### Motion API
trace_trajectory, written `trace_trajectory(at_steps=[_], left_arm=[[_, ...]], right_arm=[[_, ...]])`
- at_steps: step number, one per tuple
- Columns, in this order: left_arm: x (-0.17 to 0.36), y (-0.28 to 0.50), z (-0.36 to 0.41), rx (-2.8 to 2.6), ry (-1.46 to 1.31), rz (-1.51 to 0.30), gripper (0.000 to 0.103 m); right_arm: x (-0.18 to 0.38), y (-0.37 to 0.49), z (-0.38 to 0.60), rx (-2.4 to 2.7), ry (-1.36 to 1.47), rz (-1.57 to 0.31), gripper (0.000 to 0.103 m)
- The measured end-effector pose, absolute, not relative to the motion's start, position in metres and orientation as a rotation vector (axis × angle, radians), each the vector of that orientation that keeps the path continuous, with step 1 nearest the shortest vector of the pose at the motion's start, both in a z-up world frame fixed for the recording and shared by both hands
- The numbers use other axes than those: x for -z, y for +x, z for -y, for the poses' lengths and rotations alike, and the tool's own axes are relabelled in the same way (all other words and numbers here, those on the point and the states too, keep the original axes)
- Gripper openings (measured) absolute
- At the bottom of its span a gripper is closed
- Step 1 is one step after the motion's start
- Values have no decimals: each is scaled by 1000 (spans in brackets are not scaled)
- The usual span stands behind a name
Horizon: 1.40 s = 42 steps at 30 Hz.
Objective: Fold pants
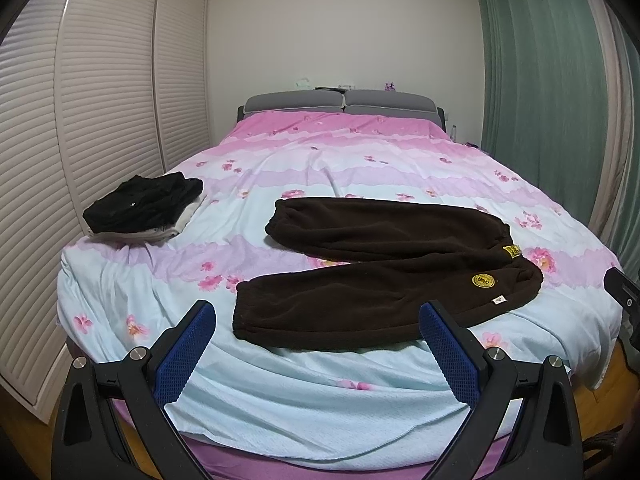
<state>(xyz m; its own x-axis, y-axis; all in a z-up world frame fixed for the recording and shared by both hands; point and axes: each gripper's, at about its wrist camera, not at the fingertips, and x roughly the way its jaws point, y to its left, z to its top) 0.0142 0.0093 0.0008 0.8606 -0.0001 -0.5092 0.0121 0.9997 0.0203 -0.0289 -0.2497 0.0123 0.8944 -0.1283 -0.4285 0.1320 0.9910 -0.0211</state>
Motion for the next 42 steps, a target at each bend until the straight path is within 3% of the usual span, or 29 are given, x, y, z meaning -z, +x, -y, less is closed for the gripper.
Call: trace_trajectory(at_steps=[42], left_arm=[[8, 22, -2, 11, 74, -542, 103]], right_arm=[[-9, -21, 251, 137, 35, -455, 102]])
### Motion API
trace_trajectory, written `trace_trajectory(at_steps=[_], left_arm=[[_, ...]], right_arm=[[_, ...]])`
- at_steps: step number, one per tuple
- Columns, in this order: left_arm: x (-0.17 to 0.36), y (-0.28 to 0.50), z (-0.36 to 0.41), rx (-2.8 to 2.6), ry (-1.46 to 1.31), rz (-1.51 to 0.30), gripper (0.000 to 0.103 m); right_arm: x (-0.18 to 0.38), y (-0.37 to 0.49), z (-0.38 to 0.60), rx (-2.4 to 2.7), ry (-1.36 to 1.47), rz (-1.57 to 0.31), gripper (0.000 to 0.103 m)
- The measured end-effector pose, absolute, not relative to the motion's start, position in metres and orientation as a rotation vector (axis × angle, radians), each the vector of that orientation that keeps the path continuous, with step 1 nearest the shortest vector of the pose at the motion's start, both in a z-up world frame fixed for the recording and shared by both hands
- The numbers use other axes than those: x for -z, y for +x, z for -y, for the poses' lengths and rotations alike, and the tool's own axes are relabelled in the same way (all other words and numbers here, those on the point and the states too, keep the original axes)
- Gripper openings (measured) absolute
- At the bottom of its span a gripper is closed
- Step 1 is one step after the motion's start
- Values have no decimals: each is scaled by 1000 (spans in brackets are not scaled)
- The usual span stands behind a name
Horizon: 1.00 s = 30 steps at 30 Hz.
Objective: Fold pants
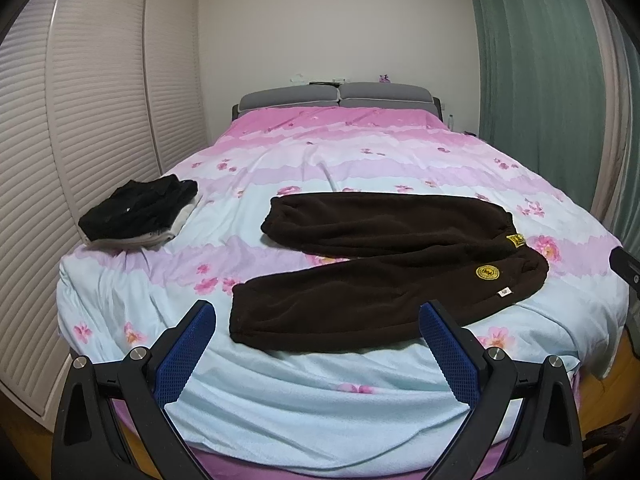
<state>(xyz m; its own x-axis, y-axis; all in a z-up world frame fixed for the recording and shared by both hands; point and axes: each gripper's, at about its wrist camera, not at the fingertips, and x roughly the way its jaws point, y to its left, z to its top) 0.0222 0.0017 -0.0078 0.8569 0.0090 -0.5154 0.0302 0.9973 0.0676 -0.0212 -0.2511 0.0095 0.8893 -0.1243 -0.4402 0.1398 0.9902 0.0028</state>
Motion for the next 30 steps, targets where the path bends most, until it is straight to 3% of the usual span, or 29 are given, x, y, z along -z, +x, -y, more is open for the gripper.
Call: trace_trajectory(at_steps=[21, 30], left_arm=[[-17, 160, 39, 24, 130, -499, 103], [2, 234, 73, 39, 111, -517, 103]], right_arm=[[-45, 126, 265, 33, -127, -439, 102], [-20, 225, 273, -96, -286, -537, 102]])
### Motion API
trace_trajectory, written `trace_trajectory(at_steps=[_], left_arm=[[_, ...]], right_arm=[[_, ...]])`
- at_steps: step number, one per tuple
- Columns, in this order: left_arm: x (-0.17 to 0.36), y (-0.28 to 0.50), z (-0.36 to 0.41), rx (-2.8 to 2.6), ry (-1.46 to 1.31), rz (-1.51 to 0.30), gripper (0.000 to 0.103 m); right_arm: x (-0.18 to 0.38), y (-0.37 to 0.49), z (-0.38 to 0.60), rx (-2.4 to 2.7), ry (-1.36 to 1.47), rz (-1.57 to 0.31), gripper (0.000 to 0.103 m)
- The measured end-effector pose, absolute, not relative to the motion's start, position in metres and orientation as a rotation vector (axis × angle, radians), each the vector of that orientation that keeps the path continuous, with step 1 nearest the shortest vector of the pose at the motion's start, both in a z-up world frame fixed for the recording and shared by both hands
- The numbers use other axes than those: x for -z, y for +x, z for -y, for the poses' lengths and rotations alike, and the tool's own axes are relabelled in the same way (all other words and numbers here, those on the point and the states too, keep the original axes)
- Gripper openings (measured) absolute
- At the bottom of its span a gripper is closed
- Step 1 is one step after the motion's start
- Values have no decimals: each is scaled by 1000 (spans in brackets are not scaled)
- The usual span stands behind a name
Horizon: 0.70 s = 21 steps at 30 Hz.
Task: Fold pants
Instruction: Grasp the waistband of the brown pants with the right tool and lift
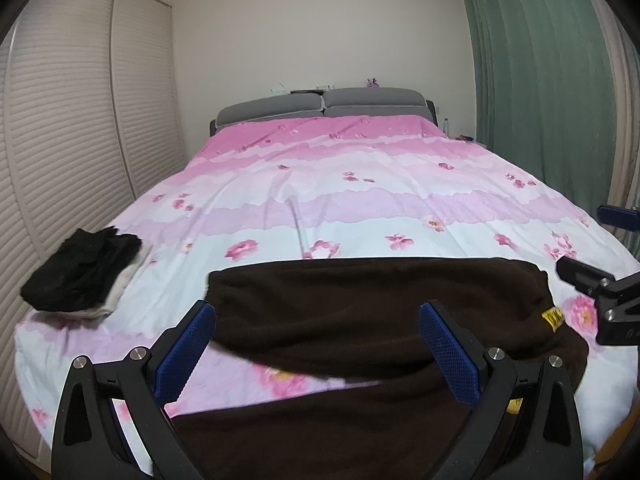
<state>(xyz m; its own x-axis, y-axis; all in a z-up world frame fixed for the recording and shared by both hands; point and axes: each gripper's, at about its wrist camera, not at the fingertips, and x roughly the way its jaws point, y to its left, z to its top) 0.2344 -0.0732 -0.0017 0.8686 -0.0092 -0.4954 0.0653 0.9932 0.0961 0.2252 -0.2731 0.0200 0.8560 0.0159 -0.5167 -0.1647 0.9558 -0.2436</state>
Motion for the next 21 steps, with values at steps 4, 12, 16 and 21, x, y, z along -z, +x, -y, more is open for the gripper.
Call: trace_trajectory(at_steps=[4, 12, 16, 21], left_arm=[[13, 270, 94, 43, 113, -538, 103], [35, 339, 120, 25, 87, -589, 103], [45, 362, 126, 20, 82, -610, 103], [61, 379, 131, 24, 103, -628, 103]], right_arm=[[-5, 272, 283, -157, -309, -584, 102], [32, 361, 301, -329, -325, -756, 102], [56, 402, 304, -430, -377, -862, 101], [71, 444, 303, -581, -379, -973, 95]])
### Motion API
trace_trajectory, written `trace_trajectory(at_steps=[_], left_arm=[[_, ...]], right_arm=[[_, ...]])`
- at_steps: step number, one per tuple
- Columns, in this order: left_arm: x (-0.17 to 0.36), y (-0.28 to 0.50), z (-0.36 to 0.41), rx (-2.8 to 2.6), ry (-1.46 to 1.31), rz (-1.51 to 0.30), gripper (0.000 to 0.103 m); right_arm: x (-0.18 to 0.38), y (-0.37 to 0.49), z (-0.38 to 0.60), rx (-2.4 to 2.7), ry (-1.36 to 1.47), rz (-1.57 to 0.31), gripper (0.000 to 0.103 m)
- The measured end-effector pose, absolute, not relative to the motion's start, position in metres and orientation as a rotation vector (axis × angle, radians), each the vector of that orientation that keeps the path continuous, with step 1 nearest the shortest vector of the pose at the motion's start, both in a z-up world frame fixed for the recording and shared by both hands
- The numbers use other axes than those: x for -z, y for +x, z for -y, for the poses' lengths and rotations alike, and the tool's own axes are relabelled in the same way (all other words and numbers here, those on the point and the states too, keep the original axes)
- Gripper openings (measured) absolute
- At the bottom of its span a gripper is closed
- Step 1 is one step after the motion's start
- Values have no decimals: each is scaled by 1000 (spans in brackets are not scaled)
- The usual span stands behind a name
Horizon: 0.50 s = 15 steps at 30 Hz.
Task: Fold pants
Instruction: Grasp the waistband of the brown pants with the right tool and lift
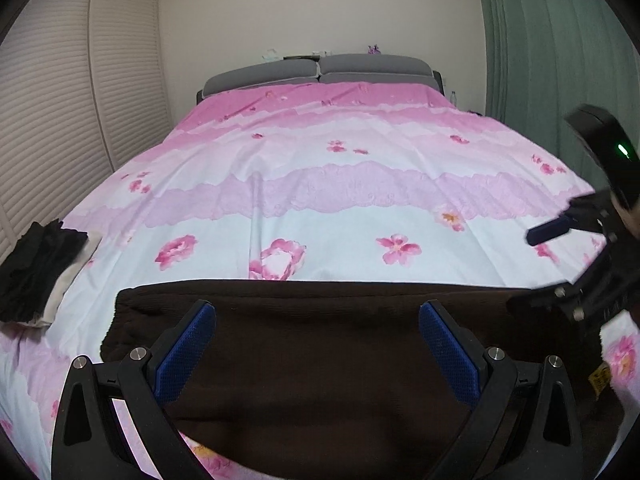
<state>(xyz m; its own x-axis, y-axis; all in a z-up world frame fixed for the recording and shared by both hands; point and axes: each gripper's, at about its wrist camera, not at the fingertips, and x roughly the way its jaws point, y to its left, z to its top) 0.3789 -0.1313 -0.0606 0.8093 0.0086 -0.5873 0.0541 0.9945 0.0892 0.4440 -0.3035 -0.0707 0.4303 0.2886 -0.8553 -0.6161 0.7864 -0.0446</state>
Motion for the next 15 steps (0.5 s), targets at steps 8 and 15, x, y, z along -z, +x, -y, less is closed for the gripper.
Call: trace_trajectory(at_steps=[8, 15], left_arm=[[73, 391, 127, 16, 110, -646, 103], [62, 386, 117, -1, 111, -630, 103]], right_arm=[[114, 506, 291, -798, -292, -1242, 57], [131, 502, 282, -872, -226, -1312, 18]])
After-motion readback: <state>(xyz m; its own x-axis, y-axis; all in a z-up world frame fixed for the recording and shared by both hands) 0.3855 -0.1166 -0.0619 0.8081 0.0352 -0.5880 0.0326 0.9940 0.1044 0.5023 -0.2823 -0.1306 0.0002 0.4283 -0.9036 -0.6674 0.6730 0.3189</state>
